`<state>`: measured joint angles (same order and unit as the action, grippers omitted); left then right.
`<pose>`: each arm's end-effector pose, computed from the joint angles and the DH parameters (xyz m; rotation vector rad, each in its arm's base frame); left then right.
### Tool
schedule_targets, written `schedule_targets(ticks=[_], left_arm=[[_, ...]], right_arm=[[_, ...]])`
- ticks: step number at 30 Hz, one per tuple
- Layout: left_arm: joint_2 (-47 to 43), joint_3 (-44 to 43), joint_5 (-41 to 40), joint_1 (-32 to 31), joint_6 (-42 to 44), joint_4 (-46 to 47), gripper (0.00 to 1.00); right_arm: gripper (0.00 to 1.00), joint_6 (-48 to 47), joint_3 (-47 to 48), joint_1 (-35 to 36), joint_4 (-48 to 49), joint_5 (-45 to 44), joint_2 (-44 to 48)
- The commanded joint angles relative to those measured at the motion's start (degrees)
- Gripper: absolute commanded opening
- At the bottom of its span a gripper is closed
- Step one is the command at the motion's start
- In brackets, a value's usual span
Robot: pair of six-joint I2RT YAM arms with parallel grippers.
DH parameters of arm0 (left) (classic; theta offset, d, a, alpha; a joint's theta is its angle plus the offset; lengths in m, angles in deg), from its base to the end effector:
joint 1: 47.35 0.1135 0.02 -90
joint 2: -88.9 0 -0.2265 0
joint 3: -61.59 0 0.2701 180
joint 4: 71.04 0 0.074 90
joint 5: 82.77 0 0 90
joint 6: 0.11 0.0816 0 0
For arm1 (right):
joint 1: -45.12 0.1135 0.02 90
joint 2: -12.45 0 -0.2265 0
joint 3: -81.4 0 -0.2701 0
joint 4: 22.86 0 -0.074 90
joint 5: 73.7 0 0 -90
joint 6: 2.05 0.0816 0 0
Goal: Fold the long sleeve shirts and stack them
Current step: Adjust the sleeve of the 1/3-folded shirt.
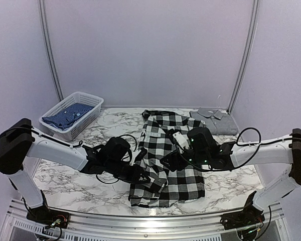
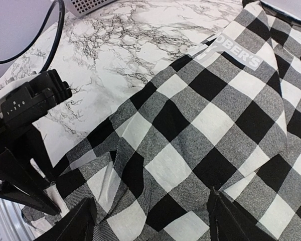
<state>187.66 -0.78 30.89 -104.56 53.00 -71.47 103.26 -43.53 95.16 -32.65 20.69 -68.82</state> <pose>0.1842 -0.3464 0.0880 0.6975 2.4094 -1.2700 0.2224 0.2751 0.1268 -0.7266 2.1735 0.7043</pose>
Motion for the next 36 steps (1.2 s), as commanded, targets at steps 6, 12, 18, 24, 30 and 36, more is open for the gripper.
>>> schedule_targets(ticks=[6, 12, 18, 24, 30, 36], left_arm=[[-4.1, 3.1, 2.0, -1.0, -10.1, 1.4, 0.04], [-4.7, 4.3, 1.1, -1.7, -12.7, -2.1, 0.09], [-5.9, 2.2, -4.0, -2.2, -12.8, -9.6, 0.15], [-7.2, 1.1, -4.5, -2.3, -15.7, -10.4, 0.02], [-9.5, 0.8, -1.6, -2.1, -20.8, -8.8, 0.0], [-10.5, 4.2, 3.1, -1.2, -30.4, -2.2, 0.0]], right_arm=[[0.72, 1.7, 2.5, -0.8, 1.4, -1.0, -2.6], [0.71, 2.3, 3.4, -0.6, -2.0, -1.8, -2.9], [0.71, 3.7, 1.8, 0.2, -5.7, -2.8, -1.3], [0.71, 5.0, 5.0, 0.1, -9.0, -6.1, -2.3], [0.7, 4.7, 8.5, 0.1, -11.4, -6.7, -5.1], [0.7, 4.5, 10.6, 0.0, -13.0, -5.1, -5.8]])
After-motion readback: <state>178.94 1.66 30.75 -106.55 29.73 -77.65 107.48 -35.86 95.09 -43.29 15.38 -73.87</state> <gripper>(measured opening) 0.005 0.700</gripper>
